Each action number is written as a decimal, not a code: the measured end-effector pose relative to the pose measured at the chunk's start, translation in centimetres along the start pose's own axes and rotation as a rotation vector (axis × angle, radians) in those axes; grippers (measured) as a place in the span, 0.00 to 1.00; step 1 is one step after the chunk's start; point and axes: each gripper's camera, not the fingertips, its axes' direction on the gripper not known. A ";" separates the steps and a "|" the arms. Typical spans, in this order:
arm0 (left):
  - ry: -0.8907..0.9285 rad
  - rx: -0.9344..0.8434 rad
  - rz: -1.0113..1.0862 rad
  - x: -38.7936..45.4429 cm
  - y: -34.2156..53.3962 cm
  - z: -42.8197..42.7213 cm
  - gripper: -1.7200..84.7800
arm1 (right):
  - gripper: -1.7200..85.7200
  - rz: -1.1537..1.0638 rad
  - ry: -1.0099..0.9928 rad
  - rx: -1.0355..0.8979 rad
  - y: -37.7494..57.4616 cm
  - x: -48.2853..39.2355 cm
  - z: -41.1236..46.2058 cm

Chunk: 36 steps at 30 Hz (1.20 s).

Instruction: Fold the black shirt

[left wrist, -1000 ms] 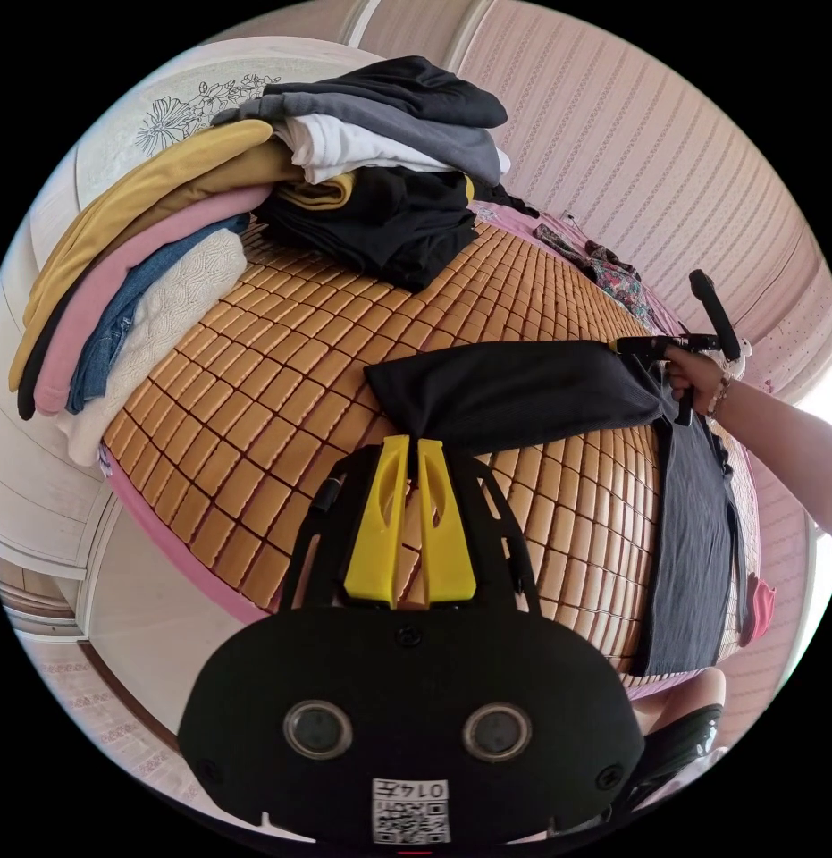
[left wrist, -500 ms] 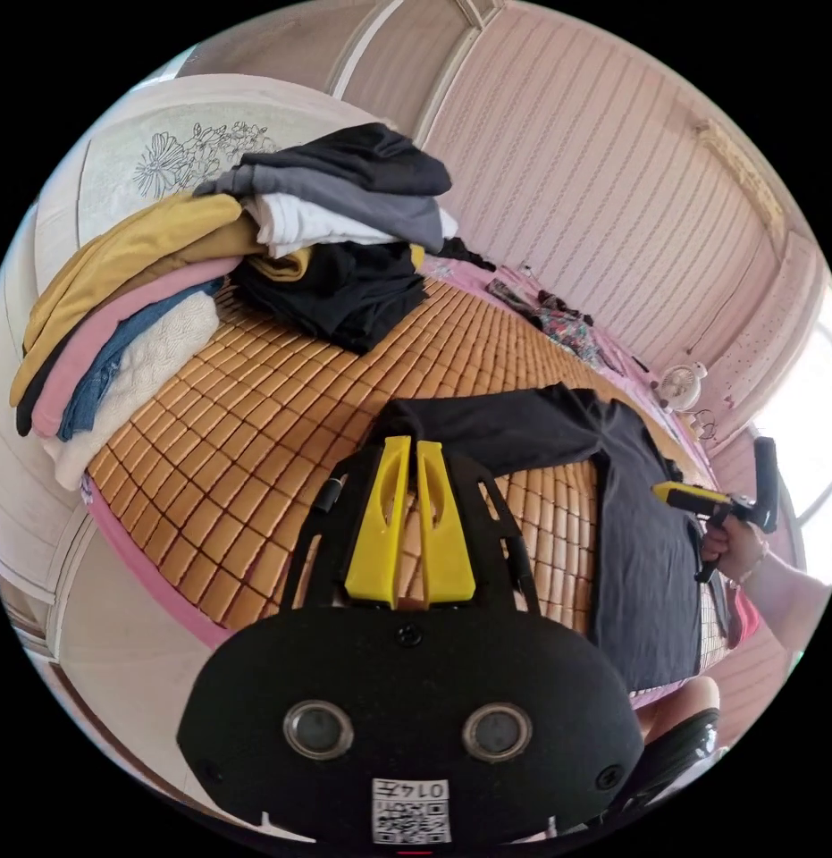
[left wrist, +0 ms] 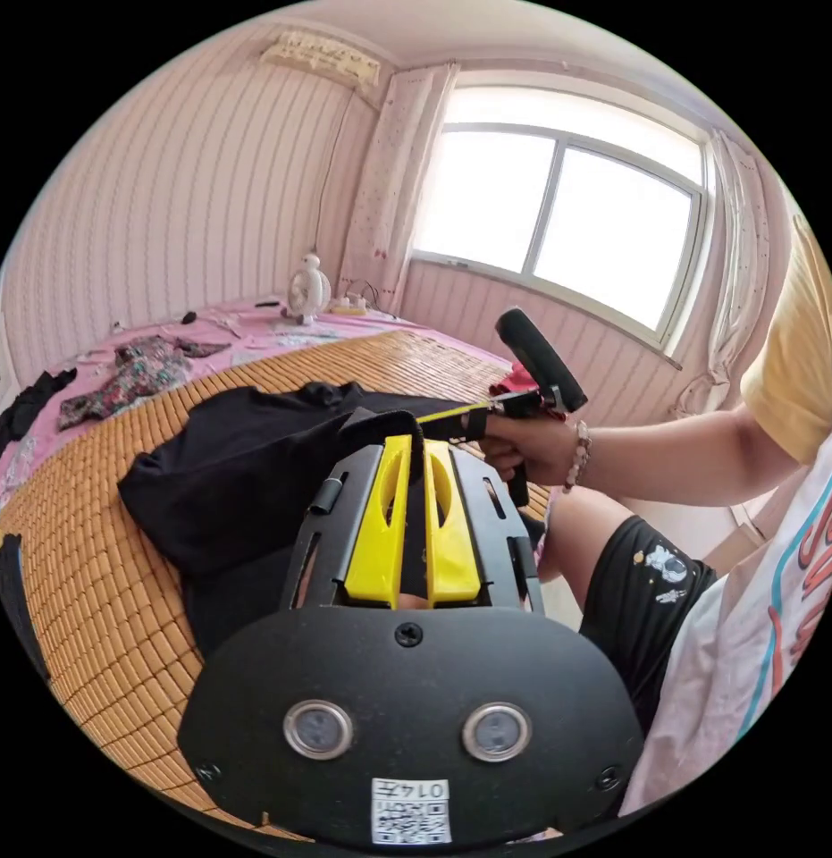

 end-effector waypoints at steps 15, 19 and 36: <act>-0.452 -0.195 -0.451 -13.1 10.5 5.8 0.02 | 0.09 -0.241 0.365 -0.275 0.6 -6.9 4.1; -0.470 -0.305 -0.420 -14.6 11.9 10.0 0.02 | 0.03 -0.332 0.360 -0.366 -1.3 -9.6 2.3; -0.515 -0.345 -0.352 -16.0 13.7 15.0 0.01 | 0.03 0.174 -0.006 -0.103 -8.7 -5.1 -22.0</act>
